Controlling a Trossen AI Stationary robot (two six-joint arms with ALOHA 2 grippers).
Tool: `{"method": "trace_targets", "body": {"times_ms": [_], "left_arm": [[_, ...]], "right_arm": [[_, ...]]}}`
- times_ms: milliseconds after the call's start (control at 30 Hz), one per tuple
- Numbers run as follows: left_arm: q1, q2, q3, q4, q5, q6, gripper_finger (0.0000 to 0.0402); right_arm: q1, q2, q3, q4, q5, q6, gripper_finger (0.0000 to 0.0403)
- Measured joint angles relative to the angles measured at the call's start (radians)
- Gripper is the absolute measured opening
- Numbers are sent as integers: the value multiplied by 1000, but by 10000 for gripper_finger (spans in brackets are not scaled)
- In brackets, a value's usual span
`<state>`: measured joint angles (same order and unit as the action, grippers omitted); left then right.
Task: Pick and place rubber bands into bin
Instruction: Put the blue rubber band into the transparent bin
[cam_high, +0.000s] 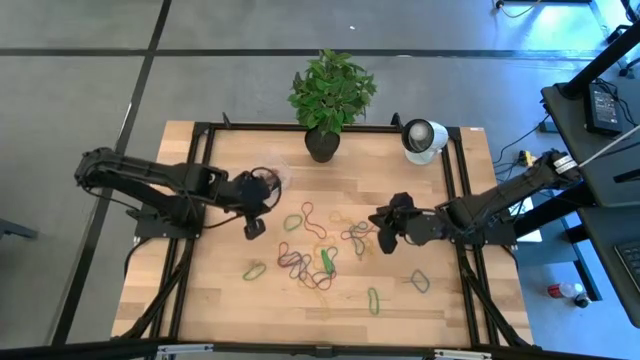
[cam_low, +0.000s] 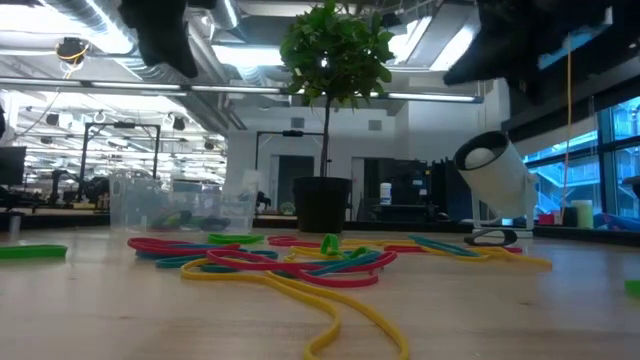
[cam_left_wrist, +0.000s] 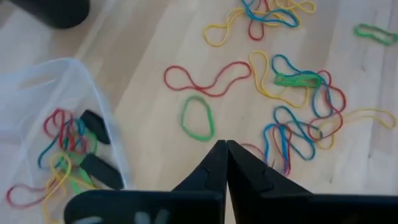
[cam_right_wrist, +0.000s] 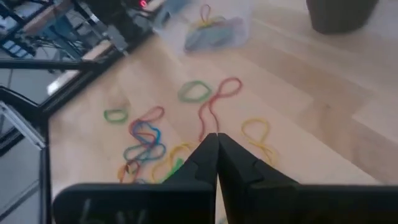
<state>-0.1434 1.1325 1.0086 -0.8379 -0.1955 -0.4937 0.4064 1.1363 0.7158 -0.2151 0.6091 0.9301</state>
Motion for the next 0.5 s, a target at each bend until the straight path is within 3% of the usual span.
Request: {"method": "trace_targets", "body": {"times_ms": [133, 267, 500], "left_arm": [[-27, -35, -110, 163, -3, 28, 1], [-27, -82, -207, 267, 32, 36, 1], [-24, -170, -265, 316, 41, 82, 1]], "right_arm": [[-31, 26, 86, -26, -5, -109, 12], [-83, 98, 224, -177, -39, -143, 12], [-185, 350, 511, -496, -216, -154, 12]]}}
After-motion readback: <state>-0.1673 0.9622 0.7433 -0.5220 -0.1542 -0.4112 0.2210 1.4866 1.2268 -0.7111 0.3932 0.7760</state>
